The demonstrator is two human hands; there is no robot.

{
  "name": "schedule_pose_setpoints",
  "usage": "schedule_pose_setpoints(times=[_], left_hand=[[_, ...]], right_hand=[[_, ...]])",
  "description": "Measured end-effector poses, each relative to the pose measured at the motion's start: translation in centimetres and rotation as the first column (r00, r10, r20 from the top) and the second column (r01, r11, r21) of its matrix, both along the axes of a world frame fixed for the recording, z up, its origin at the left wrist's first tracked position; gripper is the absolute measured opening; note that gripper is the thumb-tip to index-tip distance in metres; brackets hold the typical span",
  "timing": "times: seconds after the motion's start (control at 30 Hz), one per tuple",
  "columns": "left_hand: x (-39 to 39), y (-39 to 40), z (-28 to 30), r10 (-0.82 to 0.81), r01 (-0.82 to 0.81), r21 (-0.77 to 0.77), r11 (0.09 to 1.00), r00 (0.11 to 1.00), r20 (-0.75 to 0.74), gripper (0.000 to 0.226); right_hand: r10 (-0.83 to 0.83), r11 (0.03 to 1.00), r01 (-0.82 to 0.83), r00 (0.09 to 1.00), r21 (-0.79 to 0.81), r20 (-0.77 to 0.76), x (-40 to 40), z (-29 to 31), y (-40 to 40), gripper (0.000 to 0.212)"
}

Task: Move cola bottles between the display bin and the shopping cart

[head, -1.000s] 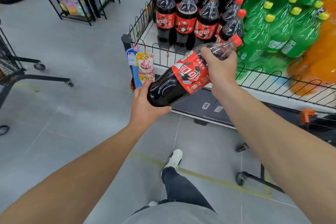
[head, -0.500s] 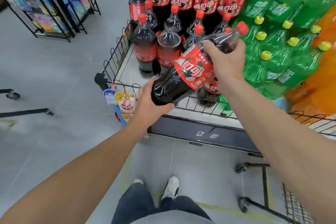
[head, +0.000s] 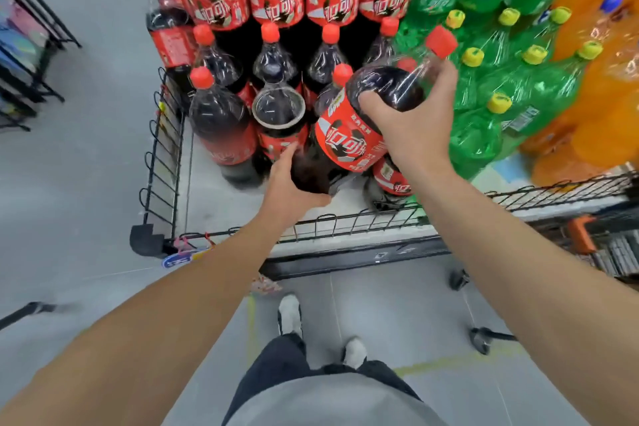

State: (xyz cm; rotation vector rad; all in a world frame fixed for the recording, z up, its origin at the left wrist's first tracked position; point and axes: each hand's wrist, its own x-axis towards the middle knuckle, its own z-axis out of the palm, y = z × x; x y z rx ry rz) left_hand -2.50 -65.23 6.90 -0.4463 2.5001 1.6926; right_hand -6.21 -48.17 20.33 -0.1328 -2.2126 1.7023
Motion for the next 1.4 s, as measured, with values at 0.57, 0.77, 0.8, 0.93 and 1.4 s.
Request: schedule_pose_setpoints(times=[0.57, 0.77, 0.8, 0.93, 1.4], left_hand=[[-3.9, -2.2, -6.0, -0.332, 0.290, 0.194, 0.937, 0.913, 0.238, 0.116], [-4.1, -2.4, -8.0, -0.370, 0.299, 0.263, 0.917, 0.883, 0.288, 0.097], [-4.1, -2.4, -8.0, -0.375, 0.307, 0.253, 0.917, 0.882, 0.287, 0.096], [-3.8, -2.8, -7.7, -0.417, 0.355, 0.250, 0.901, 0.869, 0.267, 0.092], [-2.2, -4.7, -5.9, -0.362, 0.338, 0.218, 0.916, 0.929, 0.080, 0.105]], right_hand=[[-0.208, 0.968, 0.191, 0.973, 0.162, 0.098, 1.1, -7.3, -3.5, 0.085], [-0.182, 0.958, 0.139, 0.970, 0.251, 0.160, 1.6, -9.6, -4.8, 0.084], [-0.181, 0.958, 0.135, 0.969, 0.252, 0.166, 1.7, -9.8, -4.8, 0.083], [-0.125, 0.968, 0.078, 0.974, 0.238, 0.189, 1.8, -10.0, -3.9, 0.081], [0.352, 0.810, -0.448, 0.887, 0.377, 0.298, -0.2, -8.0, -3.7, 0.086]])
